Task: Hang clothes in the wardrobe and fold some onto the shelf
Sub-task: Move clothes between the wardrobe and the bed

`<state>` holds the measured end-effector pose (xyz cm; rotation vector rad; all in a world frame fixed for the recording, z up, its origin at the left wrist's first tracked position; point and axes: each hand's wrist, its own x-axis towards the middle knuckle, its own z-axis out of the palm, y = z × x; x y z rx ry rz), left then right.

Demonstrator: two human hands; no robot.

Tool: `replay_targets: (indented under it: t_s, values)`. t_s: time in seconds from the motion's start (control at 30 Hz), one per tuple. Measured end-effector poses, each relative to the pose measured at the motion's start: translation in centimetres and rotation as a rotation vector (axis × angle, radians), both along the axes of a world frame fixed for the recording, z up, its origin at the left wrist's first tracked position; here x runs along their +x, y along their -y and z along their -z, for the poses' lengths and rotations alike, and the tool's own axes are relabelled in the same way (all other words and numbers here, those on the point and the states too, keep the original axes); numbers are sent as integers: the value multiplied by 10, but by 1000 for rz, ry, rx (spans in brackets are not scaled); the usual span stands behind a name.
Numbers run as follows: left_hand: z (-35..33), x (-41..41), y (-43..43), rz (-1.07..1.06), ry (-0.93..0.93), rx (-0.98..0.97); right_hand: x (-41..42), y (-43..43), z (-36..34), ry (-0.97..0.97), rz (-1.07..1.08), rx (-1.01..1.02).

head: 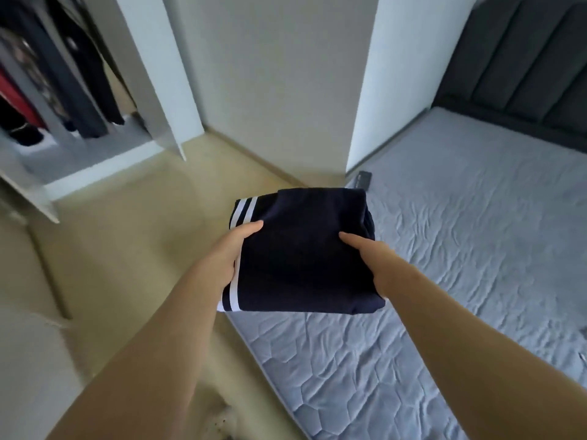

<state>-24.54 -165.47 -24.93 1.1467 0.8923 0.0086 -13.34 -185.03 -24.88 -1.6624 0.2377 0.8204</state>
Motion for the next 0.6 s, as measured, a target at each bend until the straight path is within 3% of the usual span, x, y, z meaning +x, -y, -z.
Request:
replay_targets:
  t_s: [0.37,0.6]
  values:
    - [-113,-106,-259,-322,127,152,-50,-302,-100,109,-390,160]
    - [-162,-160,-404,-425,164,250,-86,-467,-143,150,-521,274]
